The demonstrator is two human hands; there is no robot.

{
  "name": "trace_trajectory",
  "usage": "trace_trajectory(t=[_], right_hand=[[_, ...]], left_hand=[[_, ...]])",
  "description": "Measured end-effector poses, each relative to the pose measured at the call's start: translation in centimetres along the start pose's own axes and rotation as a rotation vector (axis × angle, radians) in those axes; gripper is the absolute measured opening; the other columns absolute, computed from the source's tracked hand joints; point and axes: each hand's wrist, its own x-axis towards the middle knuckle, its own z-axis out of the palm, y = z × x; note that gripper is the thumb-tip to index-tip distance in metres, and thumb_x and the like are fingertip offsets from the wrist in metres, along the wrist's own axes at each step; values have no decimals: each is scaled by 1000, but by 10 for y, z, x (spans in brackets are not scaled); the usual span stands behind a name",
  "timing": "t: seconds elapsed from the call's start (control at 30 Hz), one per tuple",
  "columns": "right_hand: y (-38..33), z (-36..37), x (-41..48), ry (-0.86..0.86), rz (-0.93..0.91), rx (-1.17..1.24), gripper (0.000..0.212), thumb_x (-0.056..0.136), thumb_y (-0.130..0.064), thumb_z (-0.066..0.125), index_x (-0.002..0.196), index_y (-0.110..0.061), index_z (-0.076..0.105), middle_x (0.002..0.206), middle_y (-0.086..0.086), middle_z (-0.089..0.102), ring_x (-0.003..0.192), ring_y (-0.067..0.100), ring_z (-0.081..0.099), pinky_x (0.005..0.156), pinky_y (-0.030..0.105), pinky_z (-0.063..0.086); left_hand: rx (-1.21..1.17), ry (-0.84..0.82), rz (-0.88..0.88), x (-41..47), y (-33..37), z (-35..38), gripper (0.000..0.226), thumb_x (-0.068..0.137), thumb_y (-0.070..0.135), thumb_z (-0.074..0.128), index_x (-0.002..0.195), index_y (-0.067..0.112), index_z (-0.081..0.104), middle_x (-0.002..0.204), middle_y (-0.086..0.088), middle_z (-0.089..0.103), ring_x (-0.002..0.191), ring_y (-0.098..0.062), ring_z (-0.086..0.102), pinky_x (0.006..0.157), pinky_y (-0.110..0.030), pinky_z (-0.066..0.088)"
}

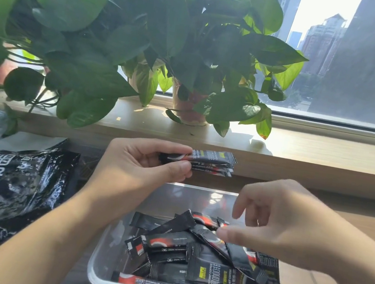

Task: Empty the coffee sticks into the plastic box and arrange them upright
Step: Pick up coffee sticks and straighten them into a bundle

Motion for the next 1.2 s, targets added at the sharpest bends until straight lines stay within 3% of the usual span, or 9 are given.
trace_trajectory(t=[0.1,0.23,0.33,0.43,0.53,0.6,0.73,0.9,1.2], right_hand=[[-7,12,1,-132,71,-182,54,53,-75,78,88,-37,64,82,-15,64,68,-1,60,57,17,48],[0,12,1,-157,-14,-128,30,67,-50,80,90,-38,66,87,-29,65,72,-4,62,62,17,53],[5,1,-1,-123,-108,-7,9,80,-26,76,84,-33,72,80,-17,70,63,-3,62,59,11,47],[8,-8,-2,-99,-194,222,16,86,-21,75,86,-36,75,79,-12,71,58,0,61,57,10,43],[11,-7,1,-20,-261,400,13,86,-20,76,91,-32,78,86,-3,74,70,17,68,64,31,53],[11,-5,5,94,-277,520,12,82,-20,75,90,-28,79,82,0,76,71,19,69,65,31,53],[12,-4,13,305,-161,789,15,84,-5,73,88,-17,81,55,2,61,49,14,51,47,19,42],[6,4,21,333,19,942,8,82,-6,77,90,-8,77,59,8,65,50,14,51,42,17,41],[8,5,25,270,186,970,31,74,-13,83,102,-6,71,61,7,65,48,9,52,43,15,41]], left_hand=[[-2,0,-4,0,0,1,22,66,4,78,87,11,81,83,-13,78,73,-26,76,74,-29,62],[-2,0,-10,0,1,1,24,66,4,77,88,10,80,84,-13,78,73,-26,76,72,-27,62],[-11,8,-15,0,1,1,24,65,4,77,88,10,80,83,-14,78,72,-26,76,72,-29,62],[-2,4,-17,1,0,1,23,65,4,77,88,9,79,81,-13,78,71,-25,76,70,-26,62],[36,-16,-18,1,0,0,22,66,4,78,87,8,78,81,-12,78,72,-22,76,71,-25,61],[77,-39,-16,0,1,0,21,68,2,78,88,8,78,81,-9,79,72,-15,75,68,-20,59],[60,-73,-25,-2,2,0,19,67,11,78,86,12,79,80,-10,79,72,-19,75,70,-23,60],[36,-80,-30,-1,1,0,17,69,12,78,85,11,78,78,-12,77,69,-22,75,68,-25,60],[119,-140,-23,-3,0,-2,24,73,10,78,95,12,69,84,-11,75,78,-24,75,81,-44,62]])
